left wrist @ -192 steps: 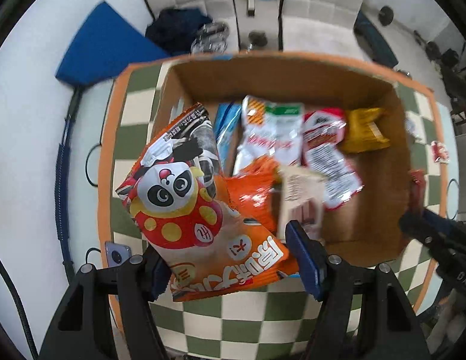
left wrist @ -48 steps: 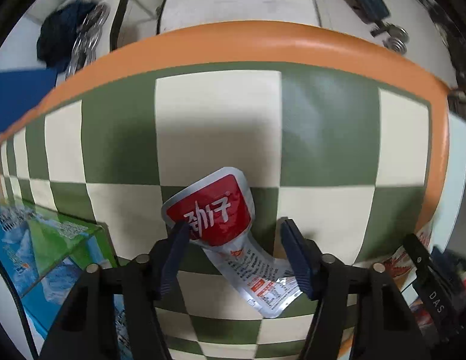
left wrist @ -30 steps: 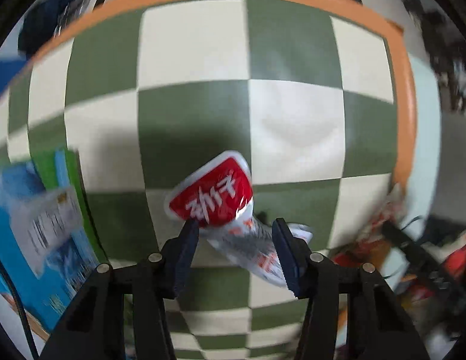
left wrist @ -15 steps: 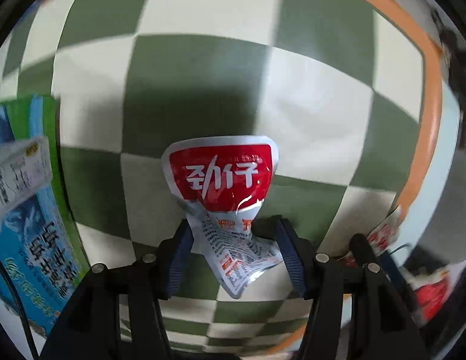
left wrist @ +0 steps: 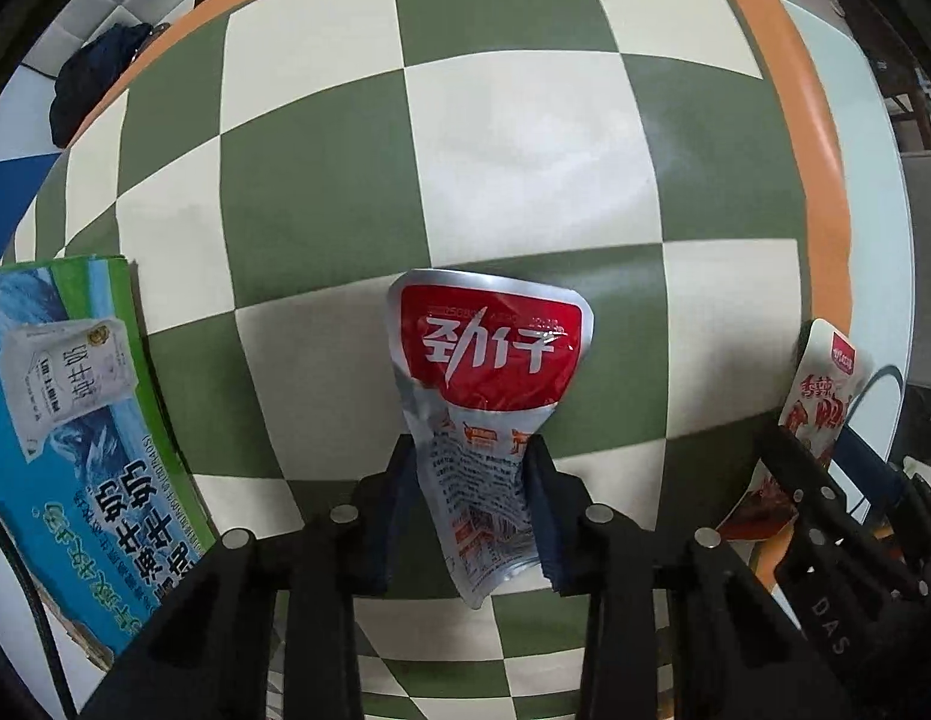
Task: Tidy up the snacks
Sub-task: 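Lift both packets and carry them over the box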
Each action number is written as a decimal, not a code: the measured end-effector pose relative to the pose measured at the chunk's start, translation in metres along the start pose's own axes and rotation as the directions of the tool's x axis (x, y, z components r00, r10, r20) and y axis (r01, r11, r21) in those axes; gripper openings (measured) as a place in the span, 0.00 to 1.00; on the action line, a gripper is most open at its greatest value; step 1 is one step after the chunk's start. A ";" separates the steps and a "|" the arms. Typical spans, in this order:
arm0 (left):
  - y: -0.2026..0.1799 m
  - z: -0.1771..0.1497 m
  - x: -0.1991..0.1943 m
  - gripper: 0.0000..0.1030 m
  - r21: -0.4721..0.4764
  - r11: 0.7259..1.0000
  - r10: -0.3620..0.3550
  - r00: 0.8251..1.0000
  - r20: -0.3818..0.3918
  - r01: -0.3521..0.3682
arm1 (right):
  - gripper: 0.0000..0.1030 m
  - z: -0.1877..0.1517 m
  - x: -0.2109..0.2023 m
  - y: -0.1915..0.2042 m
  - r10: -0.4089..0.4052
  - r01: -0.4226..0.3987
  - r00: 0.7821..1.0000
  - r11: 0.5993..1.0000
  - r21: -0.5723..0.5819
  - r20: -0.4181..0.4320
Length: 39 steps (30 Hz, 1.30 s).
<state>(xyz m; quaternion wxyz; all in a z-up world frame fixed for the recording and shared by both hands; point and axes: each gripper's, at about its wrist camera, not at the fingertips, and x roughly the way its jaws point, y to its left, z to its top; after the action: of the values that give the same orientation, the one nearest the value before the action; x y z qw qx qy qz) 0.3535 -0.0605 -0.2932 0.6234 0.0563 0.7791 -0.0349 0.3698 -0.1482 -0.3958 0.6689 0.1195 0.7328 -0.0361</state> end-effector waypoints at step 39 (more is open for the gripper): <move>0.293 -0.124 -0.172 0.30 -0.123 0.986 -0.066 0.949 0.309 0.109 | 0.53 -0.108 -0.180 0.192 0.384 -0.322 0.913 0.886 -0.335 0.138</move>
<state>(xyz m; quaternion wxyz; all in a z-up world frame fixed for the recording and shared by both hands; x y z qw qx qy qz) 0.3093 0.2380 -0.0933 0.7360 -0.0277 0.6762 -0.0167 0.3211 0.0381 -0.1858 0.7449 0.1422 0.6240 0.1885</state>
